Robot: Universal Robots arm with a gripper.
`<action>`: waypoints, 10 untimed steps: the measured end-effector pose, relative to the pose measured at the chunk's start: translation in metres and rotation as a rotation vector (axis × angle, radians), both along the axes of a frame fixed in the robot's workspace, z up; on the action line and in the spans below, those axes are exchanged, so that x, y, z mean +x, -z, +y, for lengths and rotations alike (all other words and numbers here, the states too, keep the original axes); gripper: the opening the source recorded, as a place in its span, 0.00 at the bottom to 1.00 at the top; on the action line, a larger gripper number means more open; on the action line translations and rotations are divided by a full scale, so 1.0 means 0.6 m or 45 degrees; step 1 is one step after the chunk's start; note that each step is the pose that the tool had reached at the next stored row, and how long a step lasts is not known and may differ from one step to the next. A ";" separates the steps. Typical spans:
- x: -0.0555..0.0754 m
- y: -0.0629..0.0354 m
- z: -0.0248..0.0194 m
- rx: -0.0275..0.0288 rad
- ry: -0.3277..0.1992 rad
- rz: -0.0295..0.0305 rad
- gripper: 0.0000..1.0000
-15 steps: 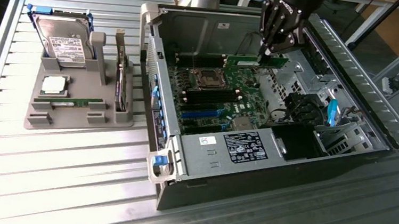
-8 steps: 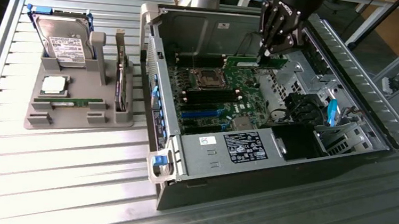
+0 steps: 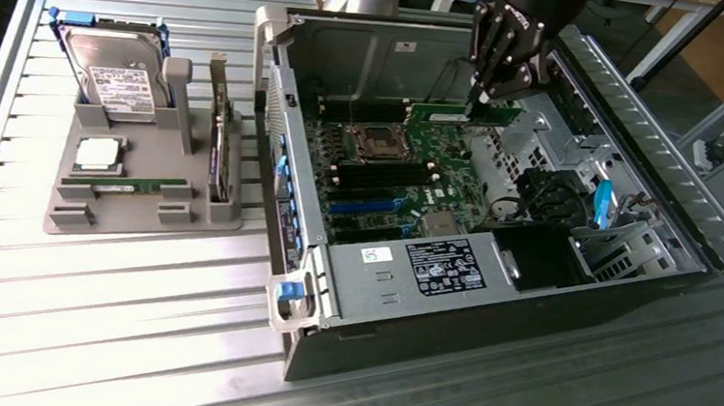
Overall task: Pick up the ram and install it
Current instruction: 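Insert the ram into the slot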
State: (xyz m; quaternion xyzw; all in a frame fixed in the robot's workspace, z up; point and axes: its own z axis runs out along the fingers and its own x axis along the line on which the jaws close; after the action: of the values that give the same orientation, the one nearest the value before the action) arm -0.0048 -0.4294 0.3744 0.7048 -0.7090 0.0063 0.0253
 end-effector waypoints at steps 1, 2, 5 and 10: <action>0.000 0.001 0.0000 0.0000 0.000 0.0000 0.12; 0.000 0.001 0.0000 -0.0001 0.000 0.0000 0.12; 0.000 0.004 0.0000 0.0000 0.000 0.0000 0.12; 0.000 0.007 0.0000 -0.0002 0.000 0.0000 0.12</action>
State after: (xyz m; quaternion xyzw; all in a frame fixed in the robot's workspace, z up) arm -0.0048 -0.4294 0.3702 0.7048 -0.7090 0.0063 0.0253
